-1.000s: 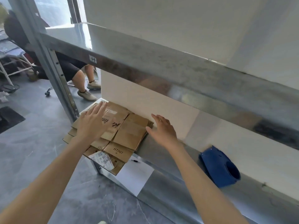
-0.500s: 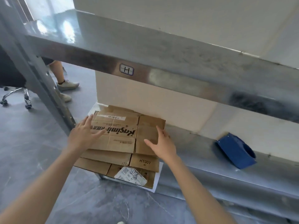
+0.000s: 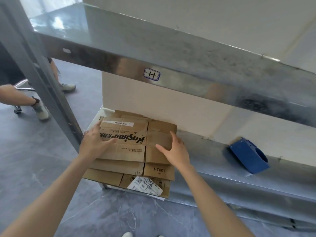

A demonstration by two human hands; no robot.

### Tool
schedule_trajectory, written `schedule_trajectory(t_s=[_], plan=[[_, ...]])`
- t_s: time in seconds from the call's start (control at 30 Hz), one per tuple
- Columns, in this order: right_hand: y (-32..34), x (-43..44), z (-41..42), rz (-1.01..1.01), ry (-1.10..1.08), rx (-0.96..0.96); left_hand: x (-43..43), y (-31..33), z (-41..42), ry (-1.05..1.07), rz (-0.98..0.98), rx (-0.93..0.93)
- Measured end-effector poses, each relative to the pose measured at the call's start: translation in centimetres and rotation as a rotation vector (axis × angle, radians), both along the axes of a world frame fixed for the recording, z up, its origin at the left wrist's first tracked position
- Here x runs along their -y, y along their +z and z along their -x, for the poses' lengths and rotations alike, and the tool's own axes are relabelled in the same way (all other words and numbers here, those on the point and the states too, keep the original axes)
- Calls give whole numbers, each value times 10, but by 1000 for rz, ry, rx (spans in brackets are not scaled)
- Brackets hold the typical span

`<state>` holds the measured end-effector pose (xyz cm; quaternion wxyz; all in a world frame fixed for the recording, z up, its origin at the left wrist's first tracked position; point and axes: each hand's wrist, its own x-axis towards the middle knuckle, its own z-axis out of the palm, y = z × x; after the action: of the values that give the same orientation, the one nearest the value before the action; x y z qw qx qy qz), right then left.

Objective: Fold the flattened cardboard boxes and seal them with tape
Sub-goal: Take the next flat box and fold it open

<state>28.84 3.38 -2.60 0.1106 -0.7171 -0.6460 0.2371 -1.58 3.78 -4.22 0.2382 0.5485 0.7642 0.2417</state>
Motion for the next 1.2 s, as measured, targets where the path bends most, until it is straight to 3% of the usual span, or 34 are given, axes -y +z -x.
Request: schedule_trajectory(t_s=[0.23, 0.6, 0.9, 1.2], plan=[[-2, -3, 0, 38, 26, -39, 2, -7, -5, 16, 103, 29], [12, 8, -26, -17, -57, -209, 19, 13, -34, 137, -100, 174], [61, 9, -130, -109, -188, -318, 17, 56, -132, 68, -334, 288], [62, 22, -259, -132, -212, -449, 28, 51, -259, 12, -465, 359]])
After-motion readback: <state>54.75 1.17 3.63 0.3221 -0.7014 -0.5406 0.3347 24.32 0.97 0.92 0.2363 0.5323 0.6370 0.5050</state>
